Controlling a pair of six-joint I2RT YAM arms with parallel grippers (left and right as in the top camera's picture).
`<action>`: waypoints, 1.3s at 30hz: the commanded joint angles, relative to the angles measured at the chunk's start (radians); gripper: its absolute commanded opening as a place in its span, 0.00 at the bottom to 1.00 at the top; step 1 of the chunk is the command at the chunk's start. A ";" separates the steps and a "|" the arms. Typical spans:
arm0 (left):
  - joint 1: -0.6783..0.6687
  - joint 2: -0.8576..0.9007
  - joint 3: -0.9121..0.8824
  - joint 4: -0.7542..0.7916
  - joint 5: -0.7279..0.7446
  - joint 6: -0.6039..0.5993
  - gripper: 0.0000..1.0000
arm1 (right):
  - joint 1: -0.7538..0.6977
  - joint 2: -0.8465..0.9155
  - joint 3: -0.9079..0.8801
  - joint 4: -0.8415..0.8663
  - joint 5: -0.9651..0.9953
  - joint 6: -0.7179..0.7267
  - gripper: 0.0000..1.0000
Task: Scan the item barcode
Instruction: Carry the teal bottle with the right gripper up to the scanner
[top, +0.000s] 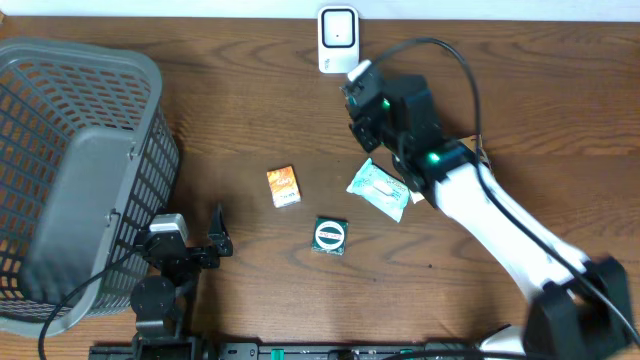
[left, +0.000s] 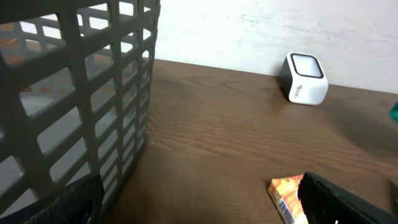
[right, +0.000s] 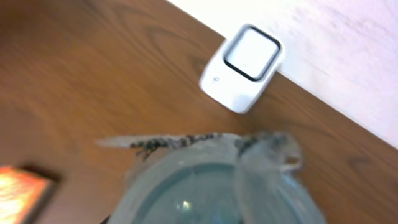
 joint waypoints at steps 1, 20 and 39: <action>0.002 -0.001 -0.021 -0.022 0.005 -0.009 0.98 | 0.003 0.127 0.175 0.020 0.205 -0.085 0.20; 0.002 -0.001 -0.021 -0.022 0.005 -0.008 0.98 | 0.029 0.881 1.112 0.016 0.615 -0.370 0.20; 0.002 -0.001 -0.021 -0.022 0.005 -0.008 0.98 | 0.023 0.883 1.183 -0.079 0.740 -0.435 0.20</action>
